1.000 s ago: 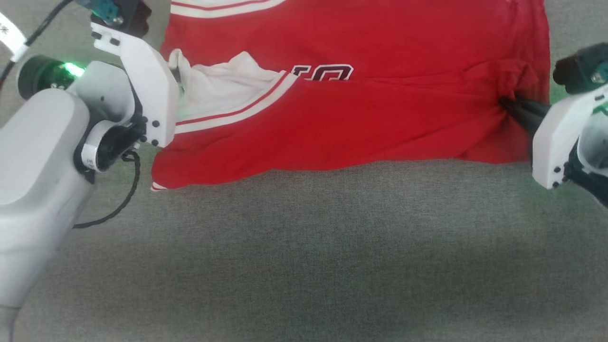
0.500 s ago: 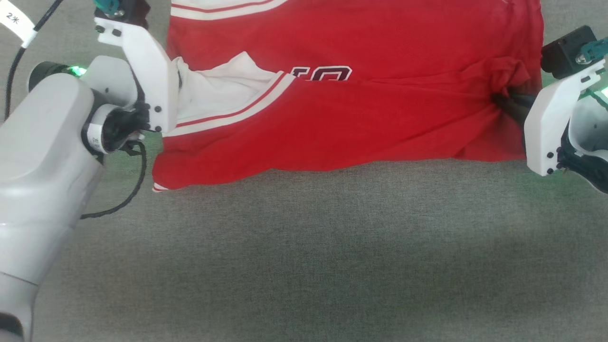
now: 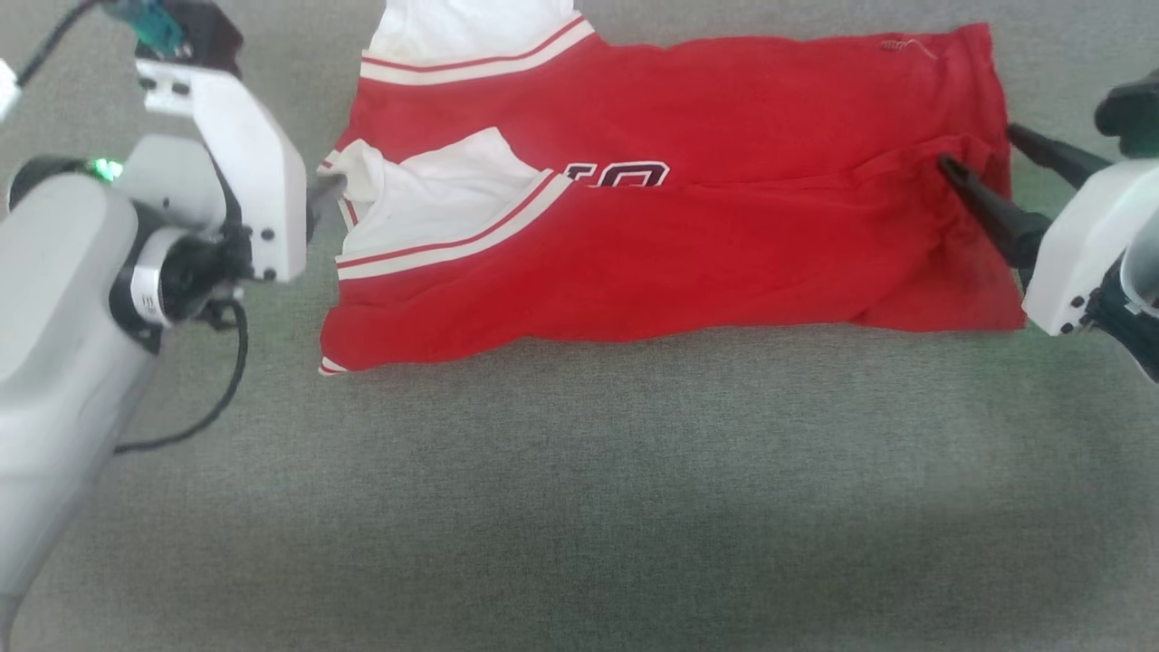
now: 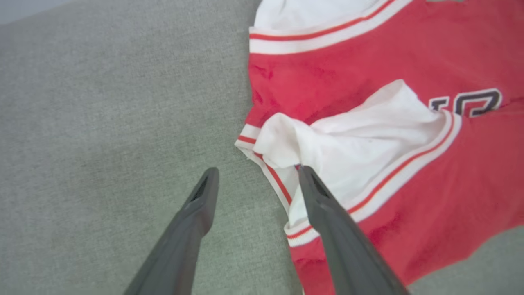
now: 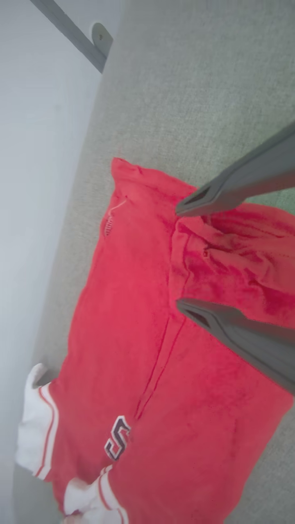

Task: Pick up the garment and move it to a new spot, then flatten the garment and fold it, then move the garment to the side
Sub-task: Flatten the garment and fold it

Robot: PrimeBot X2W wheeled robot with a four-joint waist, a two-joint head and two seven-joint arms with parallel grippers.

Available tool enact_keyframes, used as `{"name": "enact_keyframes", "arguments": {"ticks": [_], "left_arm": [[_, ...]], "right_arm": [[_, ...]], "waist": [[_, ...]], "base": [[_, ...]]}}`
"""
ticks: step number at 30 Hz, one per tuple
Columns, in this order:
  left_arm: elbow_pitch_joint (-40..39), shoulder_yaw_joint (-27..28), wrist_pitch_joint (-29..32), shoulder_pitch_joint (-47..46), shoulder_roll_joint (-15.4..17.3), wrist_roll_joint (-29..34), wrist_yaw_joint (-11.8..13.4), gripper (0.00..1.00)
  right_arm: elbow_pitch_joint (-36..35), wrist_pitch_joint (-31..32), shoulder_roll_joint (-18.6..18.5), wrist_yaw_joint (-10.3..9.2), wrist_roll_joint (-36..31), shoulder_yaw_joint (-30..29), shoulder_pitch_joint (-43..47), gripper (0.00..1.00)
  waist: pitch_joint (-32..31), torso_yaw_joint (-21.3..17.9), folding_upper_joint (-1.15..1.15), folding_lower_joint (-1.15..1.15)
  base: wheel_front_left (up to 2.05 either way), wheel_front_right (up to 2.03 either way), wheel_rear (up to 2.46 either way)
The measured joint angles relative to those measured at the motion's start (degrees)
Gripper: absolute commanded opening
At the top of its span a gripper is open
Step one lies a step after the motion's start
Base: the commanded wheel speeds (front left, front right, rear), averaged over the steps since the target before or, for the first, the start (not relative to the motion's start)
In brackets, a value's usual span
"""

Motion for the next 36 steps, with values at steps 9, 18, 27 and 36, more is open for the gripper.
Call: {"name": "enact_keyframes", "arguments": {"ticks": [9,18,27,36], "left_arm": [[-13.4,0.0,6.1,8.6,4.7,-2.7,7.9,1.00],[-20.5,0.7,9.5,15.6,8.1,-5.1,15.3,1.00],[-19.0,2.4,10.1,18.3,8.1,-7.3,19.4,1.00],[-16.4,2.4,8.9,18.2,6.1,-7.9,16.7,0.00]], "right_arm": [[-4.5,-10.7,4.4,0.00,-8.2,-12.4,6.8,1.00],[-10.8,-14.6,12.7,0.01,-18.1,-25.9,14.2,1.00],[-17.7,-7.8,16.6,0.01,-20.1,-29.9,21.0,1.00],[-18.8,4.7,16.2,0.00,-16.2,-28.1,24.5,1.00]], "waist": [[-1.8,-1.7,0.00,0.00],[-1.1,-4.6,0.00,0.00],[0.4,-6.7,0.00,0.00],[1.0,-6.1,0.01,0.00]], "base": [[0.00,0.00,0.00],[0.00,0.00,0.00],[0.00,0.00,0.00],[0.00,0.00,0.00]]}}
